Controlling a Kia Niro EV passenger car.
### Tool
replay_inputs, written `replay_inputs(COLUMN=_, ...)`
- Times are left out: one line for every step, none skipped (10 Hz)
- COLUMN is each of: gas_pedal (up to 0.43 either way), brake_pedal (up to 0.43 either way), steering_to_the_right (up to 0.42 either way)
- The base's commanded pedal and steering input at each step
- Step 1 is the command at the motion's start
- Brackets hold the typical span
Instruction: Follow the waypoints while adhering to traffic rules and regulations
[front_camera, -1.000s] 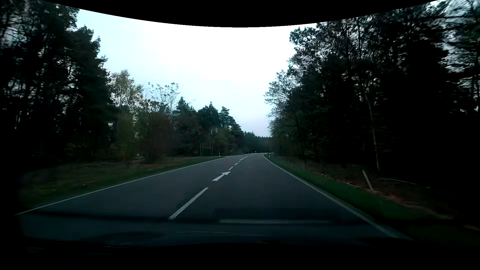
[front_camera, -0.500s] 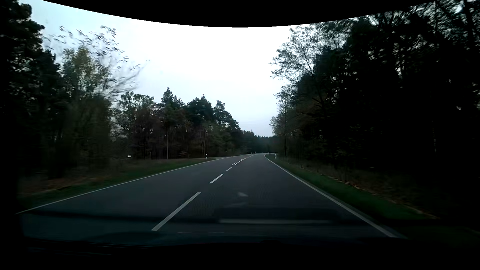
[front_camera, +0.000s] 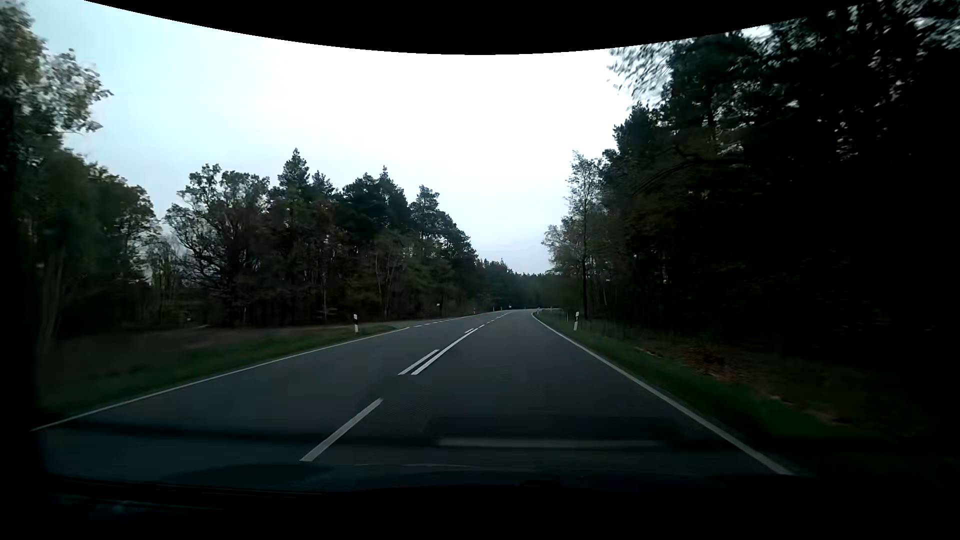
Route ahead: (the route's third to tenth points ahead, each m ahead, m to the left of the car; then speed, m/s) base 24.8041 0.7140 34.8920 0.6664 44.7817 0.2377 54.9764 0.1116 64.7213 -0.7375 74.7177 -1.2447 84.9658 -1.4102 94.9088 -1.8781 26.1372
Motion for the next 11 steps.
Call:
replay_inputs(gas_pedal=0.35, brake_pedal=0.0, steering_to_the_right=0.002)
replay_inputs(gas_pedal=0.35, brake_pedal=0.0, steering_to_the_right=0.003)
replay_inputs(gas_pedal=0.35, brake_pedal=0.0, steering_to_the_right=0.005)
replay_inputs(gas_pedal=0.35, brake_pedal=0.0, steering_to_the_right=0.006)
replay_inputs(gas_pedal=0.35, brake_pedal=0.0, steering_to_the_right=0.006)
replay_inputs(gas_pedal=0.35, brake_pedal=0.0, steering_to_the_right=0.006)
replay_inputs(gas_pedal=0.35, brake_pedal=0.0, steering_to_the_right=0.006)
replay_inputs(gas_pedal=0.35, brake_pedal=0.0, steering_to_the_right=0.005)
replay_inputs(gas_pedal=0.35, brake_pedal=0.0, steering_to_the_right=0.006)
replay_inputs(gas_pedal=0.358, brake_pedal=0.0, steering_to_the_right=0.006)
replay_inputs(gas_pedal=0.358, brake_pedal=0.0, steering_to_the_right=0.005)
